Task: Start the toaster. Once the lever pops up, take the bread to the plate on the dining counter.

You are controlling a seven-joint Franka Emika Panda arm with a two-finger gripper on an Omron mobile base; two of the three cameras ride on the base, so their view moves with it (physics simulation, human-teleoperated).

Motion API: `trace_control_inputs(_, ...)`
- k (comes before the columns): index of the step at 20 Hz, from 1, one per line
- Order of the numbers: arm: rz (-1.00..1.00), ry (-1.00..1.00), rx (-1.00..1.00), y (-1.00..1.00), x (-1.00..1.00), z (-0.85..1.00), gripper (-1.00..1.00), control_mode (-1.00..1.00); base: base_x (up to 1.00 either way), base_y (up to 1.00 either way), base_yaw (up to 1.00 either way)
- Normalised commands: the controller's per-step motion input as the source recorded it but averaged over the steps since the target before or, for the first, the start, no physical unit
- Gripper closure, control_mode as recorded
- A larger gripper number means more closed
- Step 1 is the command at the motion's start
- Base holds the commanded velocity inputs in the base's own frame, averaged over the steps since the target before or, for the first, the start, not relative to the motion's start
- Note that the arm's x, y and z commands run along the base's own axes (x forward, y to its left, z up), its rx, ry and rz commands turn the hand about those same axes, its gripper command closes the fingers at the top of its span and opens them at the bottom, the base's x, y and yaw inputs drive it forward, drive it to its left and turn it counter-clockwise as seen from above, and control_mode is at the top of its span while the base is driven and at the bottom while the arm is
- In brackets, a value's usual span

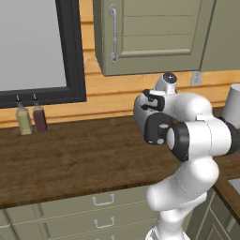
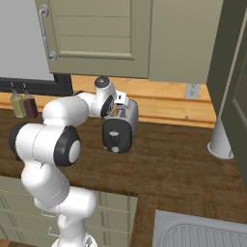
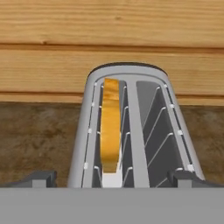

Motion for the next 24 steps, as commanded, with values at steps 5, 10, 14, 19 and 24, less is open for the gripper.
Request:
trace_control_inputs(5,0.0,0.0,0.0,0.0,0.16,-0.1,-1.0,-1.0,0.0,0.0,0.0)
trace_control_inputs(10,0.0,0.0,0.0,0.0,0.23,-0.1,-1.0,-1.0,0.0,0.0,0.0)
trace_control_inputs(14,0.0,0.0,0.0,0.0,0.21,-0.02,-1.0,-1.0,0.0,0.0,0.0)
trace_control_inputs(19,0.0,0.0,0.0,0.0,0.2,-0.09,-1.0,-1.0,0.0,0.0,0.0)
trace_control_inputs(24,0.0,0.0,0.0,0.0,0.1,0.0,-1.0,-1.0,0.0,0.0,0.0)
